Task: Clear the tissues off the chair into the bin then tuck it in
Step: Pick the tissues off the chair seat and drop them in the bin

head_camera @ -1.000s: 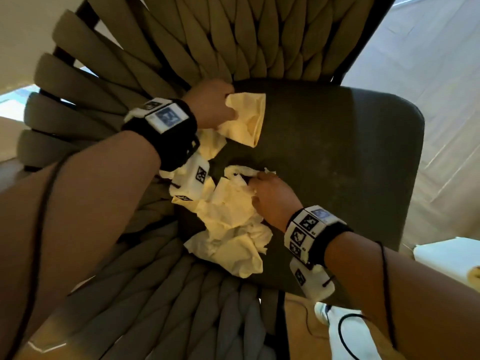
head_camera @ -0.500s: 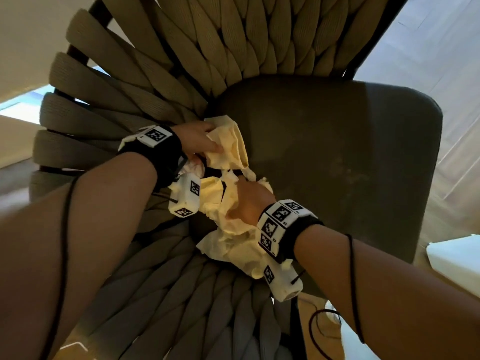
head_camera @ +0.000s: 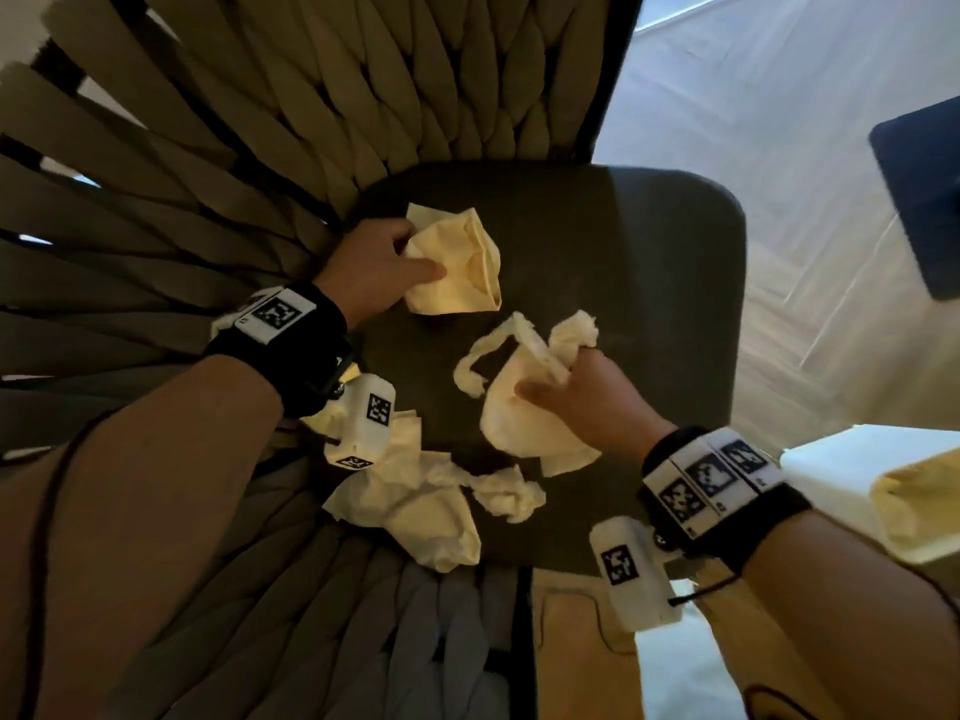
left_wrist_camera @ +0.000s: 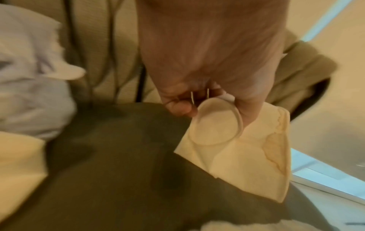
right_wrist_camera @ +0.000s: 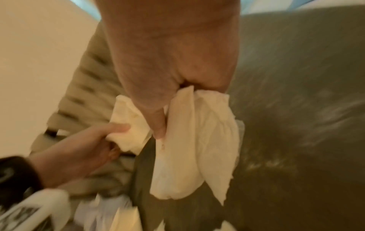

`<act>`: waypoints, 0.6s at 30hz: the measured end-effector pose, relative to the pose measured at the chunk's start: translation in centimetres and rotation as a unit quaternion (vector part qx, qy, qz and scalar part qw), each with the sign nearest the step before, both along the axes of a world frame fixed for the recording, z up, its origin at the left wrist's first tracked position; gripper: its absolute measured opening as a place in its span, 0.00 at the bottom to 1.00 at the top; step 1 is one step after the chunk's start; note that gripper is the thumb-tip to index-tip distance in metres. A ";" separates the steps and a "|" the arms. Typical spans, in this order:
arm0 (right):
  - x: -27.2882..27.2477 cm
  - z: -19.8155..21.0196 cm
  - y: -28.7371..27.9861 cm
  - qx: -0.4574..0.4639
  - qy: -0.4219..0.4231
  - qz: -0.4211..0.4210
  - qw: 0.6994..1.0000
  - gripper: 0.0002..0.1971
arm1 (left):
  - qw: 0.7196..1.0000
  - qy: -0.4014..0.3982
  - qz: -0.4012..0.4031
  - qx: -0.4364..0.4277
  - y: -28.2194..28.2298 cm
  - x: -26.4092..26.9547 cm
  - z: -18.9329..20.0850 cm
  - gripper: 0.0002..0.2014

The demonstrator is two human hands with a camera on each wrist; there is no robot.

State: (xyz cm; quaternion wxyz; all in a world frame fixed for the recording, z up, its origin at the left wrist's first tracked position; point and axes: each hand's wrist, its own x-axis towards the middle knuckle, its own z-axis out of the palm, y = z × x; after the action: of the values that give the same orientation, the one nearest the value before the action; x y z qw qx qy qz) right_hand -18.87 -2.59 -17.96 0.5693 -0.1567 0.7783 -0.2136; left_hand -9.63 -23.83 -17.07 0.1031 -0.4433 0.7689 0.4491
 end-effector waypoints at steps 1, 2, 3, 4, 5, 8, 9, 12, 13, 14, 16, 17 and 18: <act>-1.1 0.3 1.7 0.000 0.007 -0.041 0.999 0.26 | 1.000 0.007 -0.015 -0.007 1.3 -1.2 0.7 0.19; -2.3 0.7 3.6 -0.001 0.018 -0.079 0.997 0.27 | 0.999 0.015 -0.031 -0.011 2.7 -2.6 1.3 0.18; -3.4 1.0 5.7 -0.003 0.034 -0.109 0.993 0.26 | 0.999 0.026 -0.047 -0.007 4.4 -4.1 1.8 0.18; -4.4 1.3 7.8 -0.008 0.055 -0.135 0.989 0.25 | 0.997 0.037 -0.064 0.006 6.3 -5.6 2.2 0.17; -5.5 1.4 10.0 -0.008 0.075 -0.160 0.984 0.23 | 0.995 0.046 -0.088 0.015 8.4 -7.2 2.6 0.16; -8.5 0.8 16.6 -0.015 0.114 -0.252 0.961 0.15 | 0.983 0.061 -0.170 0.027 15.0 -11.8 2.6 0.12; -9.9 0.4 19.7 -0.008 0.127 -0.291 0.948 0.13 | 0.978 0.064 -0.192 0.048 18.2 -14.0 2.3 0.11; -13.3 -1.5 27.6 0.014 0.146 -0.378 0.914 0.14 | 0.961 0.049 -0.257 0.091 26.6 -19.3 0.9 0.10; -14.5 -2.2 30.4 0.019 0.142 -0.407 0.902 0.13 | 0.955 0.042 -0.279 0.096 29.7 -21.2 0.1 0.11; -15.8 -3.0 33.5 0.028 0.135 -0.436 0.889 0.12 | 0.949 0.033 -0.299 0.097 33.1 -23.3 -0.8 0.11; -17.6 -5.2 37.7 0.049 0.107 -0.482 0.868 0.12 | 0.942 0.017 -0.318 0.103 37.7 -25.8 -2.7 0.11; -18.8 -6.5 40.2 0.061 0.095 -0.511 0.852 0.15 | 0.936 0.002 -0.336 0.107 40.5 -27.4 -4.0 0.11; -20.0 -7.9 42.4 0.075 0.077 -0.534 0.839 0.19 | 0.928 -0.017 -0.358 0.105 43.0 -28.8 -5.2 0.11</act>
State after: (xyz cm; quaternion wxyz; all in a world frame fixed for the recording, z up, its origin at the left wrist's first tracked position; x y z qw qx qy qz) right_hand -38.91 39.84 -25.83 0.3149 0.3104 0.7963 -0.4128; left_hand -38.48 19.21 -22.30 0.3160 -0.1332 0.8231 0.4527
